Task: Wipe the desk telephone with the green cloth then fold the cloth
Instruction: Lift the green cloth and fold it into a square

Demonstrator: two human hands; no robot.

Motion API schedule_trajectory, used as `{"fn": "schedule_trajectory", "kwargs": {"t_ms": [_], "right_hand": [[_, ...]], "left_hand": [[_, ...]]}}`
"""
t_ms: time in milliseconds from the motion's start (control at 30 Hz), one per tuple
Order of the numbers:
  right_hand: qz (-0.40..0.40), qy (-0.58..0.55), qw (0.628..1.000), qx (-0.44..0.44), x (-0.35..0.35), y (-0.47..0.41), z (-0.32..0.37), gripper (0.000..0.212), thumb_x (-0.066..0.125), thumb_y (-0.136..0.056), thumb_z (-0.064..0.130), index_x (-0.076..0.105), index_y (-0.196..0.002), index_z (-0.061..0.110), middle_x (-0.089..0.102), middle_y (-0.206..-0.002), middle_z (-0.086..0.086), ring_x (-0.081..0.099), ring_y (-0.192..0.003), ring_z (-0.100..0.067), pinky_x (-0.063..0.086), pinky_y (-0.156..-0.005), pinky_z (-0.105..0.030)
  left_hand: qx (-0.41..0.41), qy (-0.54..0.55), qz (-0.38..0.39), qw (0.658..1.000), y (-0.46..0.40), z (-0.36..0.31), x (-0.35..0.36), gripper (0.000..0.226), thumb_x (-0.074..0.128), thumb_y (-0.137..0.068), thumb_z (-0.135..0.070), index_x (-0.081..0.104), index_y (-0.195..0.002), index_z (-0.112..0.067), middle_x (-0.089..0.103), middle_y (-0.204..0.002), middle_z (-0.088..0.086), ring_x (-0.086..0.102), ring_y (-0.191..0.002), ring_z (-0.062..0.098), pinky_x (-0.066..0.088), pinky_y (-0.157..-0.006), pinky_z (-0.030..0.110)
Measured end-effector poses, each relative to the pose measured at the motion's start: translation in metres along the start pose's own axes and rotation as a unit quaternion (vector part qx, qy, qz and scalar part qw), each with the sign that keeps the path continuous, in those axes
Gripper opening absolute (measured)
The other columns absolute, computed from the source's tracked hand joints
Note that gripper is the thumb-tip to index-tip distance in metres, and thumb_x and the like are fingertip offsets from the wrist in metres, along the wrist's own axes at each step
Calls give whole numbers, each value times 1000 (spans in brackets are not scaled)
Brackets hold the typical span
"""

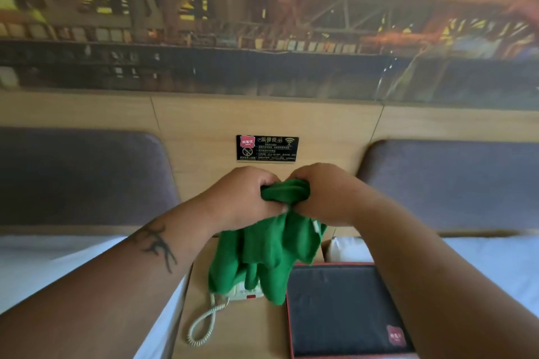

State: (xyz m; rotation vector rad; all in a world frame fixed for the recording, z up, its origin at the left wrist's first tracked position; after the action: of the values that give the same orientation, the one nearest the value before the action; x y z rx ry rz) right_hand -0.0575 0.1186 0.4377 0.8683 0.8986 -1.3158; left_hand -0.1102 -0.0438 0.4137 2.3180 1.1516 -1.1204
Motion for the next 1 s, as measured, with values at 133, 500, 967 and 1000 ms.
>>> {"fn": "schedule_trajectory", "kwargs": {"t_ms": [133,500,967,1000], "right_hand": [[-37,27,999,-8,-30,-1,8,25,57,-73,13,73,-86,29,65,-76,10,62,-72,-13,54,-61,-30],[-122,-1,992,-28,-68,-5,-6,17,69,-84,24,73,-99,32,62,-80,19,57,-73,0,44,-55,-17],[-77,-117,990,-6,-52,-4,-11,37,85,-66,30,62,-94,33,68,-85,9,64,-73,-10,54,-58,-26],[-77,-136,988,1,-51,-3,-13,43,87,-65,32,61,-98,33,68,-87,8,65,-75,-10,54,-61,-27]], "left_hand": [[-35,-97,58,993,-2,7,-6,17,76,-74,-33,69,-86,-25,72,-83,-6,67,-79,14,56,-71,29],[-112,32,32,993,-16,37,-4,4,71,-88,-33,70,-84,-32,75,-93,-5,69,-87,13,53,-76,27],[19,205,26,978,-26,-31,7,42,86,-66,-35,71,-105,-29,78,-99,-4,74,-95,14,57,-91,40],[11,199,39,979,-28,-32,7,46,85,-62,-42,72,-104,-28,78,-100,-3,74,-97,16,56,-94,45]]}}
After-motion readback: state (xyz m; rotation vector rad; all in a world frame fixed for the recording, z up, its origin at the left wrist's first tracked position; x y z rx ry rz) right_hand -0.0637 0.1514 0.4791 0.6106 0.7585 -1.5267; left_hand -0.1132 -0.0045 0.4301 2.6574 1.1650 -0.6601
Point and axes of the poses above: each hand's wrist, its own y-axis away from the middle knuckle, its own x-axis out of the palm, z = x × y, the point moved 2 cm from there along -y, towards the middle knuckle
